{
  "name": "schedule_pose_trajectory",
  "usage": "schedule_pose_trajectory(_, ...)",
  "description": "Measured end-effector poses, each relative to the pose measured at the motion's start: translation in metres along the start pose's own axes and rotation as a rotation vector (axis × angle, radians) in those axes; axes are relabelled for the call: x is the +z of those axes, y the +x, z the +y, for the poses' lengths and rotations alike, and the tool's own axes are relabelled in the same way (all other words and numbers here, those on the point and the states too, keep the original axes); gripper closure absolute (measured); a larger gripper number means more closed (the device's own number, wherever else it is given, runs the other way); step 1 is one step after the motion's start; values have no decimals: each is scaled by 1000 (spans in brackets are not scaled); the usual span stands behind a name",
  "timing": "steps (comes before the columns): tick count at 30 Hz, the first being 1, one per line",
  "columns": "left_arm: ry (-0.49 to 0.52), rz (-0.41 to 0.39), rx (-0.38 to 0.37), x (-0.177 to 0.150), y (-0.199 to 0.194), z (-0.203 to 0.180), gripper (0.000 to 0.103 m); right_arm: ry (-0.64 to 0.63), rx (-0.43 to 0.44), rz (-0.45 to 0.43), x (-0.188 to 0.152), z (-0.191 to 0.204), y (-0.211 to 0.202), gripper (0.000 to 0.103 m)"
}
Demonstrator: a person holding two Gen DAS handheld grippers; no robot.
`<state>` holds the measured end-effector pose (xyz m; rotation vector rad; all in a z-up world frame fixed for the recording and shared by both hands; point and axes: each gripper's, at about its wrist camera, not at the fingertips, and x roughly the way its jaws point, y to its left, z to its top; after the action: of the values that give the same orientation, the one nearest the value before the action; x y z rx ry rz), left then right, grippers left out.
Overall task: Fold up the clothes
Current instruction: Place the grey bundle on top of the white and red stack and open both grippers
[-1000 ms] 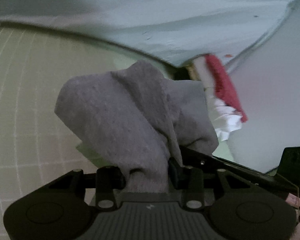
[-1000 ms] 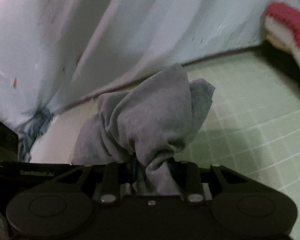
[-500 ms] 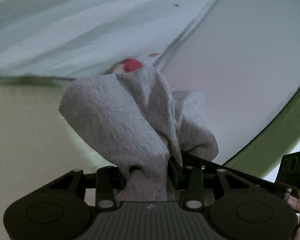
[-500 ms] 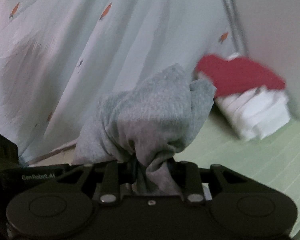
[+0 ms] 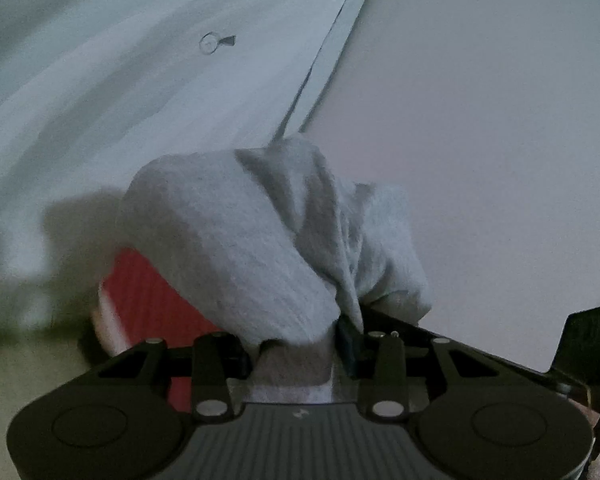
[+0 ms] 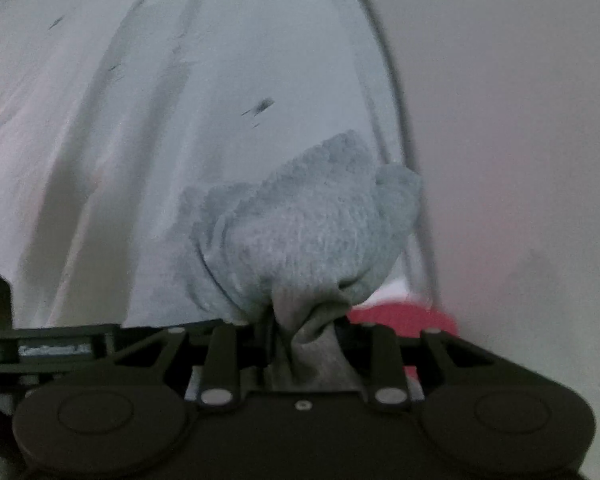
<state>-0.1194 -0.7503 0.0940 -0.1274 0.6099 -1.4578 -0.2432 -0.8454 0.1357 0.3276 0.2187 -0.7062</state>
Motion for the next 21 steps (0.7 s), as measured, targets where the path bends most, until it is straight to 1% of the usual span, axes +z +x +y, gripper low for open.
schedule_pose_trajectory(1, 23, -1, 41, 10, 18, -5, 30, 3, -10, 4, 9, -11, 15, 65)
schedule_pose_trajectory(2, 61, 23, 139, 16, 40, -5, 13, -2, -27, 22, 12, -21, 36, 59)
schedule_pose_trajectory(3, 99, 55, 231, 17, 56, -5, 13, -4, -58, 53, 12, -32, 59, 49)
schedule_pose_trajectory(4, 132, 83, 291, 16, 66, -3, 13, -2, -112, 91, 8, -41, 79, 45)
schedule_pose_trajectory(5, 164, 110, 351, 14, 76, -1, 13, -1, -174, 137, 3, -48, 95, 45)
schedule_pose_trajectory(6, 188, 127, 379, 11, 80, 2, 13, 2, -226, 173, -3, -54, 107, 45)
schedule_pose_trajectory(7, 199, 128, 355, 6, 77, 5, 13, 9, -244, 172, -8, -55, 108, 41)
schedule_pose_trajectory(8, 210, 132, 337, 0, 73, 8, 13, 22, -246, 148, -13, -54, 104, 35)
schedule_pose_trajectory(9, 222, 142, 337, -5, 71, 9, 13, 33, -246, 122, -16, -51, 98, 20)
schedule_pose_trajectory(10, 233, 150, 342, -9, 67, 10, 13, 38, -254, 101, -20, -46, 93, 15)
schedule_pose_trajectory(11, 239, 153, 351, -14, 59, 11, 13, 38, -268, 89, -24, -39, 88, 15)
schedule_pose_trajectory(14, 240, 146, 344, -23, 39, 9, 13, 28, -297, 77, -32, -12, 74, 15)
schedule_pose_trajectory(16, 234, 124, 340, -31, 20, 7, 13, 32, -305, 67, -39, 3, 57, 14)
schedule_pose_trajectory(18, 239, 122, 335, -35, 9, 12, 13, 38, -311, 56, -46, 18, 40, 13)
schedule_pose_trajectory(21, 237, 119, 328, -47, -18, 11, 13, 60, -320, 42, -63, 45, 13, 13)
